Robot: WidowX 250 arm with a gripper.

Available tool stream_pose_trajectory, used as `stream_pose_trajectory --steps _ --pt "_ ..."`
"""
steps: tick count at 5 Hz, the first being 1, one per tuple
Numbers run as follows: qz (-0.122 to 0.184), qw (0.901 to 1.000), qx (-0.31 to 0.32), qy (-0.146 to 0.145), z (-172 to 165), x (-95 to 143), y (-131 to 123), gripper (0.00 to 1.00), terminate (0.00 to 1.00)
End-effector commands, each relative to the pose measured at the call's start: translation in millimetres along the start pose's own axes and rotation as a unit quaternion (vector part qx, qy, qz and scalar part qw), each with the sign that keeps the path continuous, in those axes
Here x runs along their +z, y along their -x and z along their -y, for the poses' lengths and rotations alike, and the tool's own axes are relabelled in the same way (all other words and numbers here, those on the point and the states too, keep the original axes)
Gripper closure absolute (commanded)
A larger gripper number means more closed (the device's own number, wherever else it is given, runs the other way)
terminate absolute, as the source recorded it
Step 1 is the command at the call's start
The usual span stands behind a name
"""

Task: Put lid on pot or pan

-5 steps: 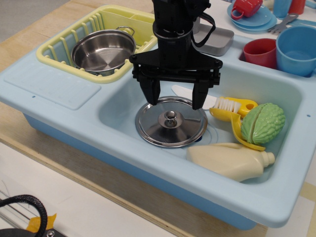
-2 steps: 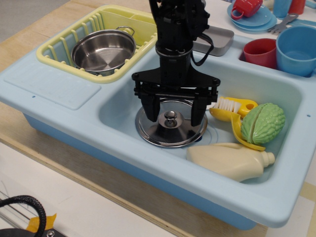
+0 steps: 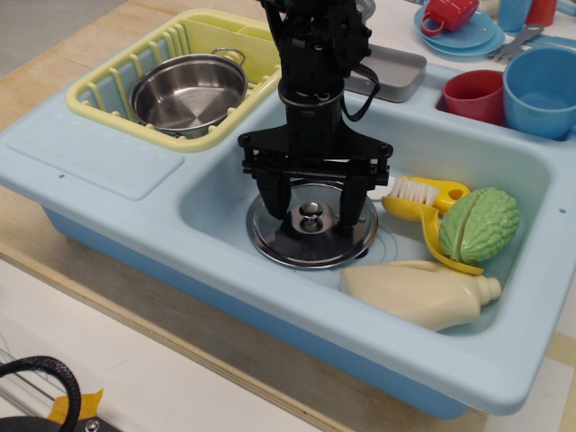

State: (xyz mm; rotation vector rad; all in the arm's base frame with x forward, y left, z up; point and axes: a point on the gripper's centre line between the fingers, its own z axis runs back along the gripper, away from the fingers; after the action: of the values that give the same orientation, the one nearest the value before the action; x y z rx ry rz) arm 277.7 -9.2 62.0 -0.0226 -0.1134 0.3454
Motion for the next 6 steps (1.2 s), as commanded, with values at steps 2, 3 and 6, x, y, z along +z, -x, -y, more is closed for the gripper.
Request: stream_pose_trajectory --steps 2,3,6 --pt "0.021 0.9996 0.005 0.016 3.2 4.1 -7.1 1.00 0.00" --pt "0.016 0.9997 -0.001 0.016 5.6 11.4 -6.9 1.00 0.00" --pt "0.047 0.9988 0.003 -0.011 22.7 65.3 -4.8 1.00 0.00"
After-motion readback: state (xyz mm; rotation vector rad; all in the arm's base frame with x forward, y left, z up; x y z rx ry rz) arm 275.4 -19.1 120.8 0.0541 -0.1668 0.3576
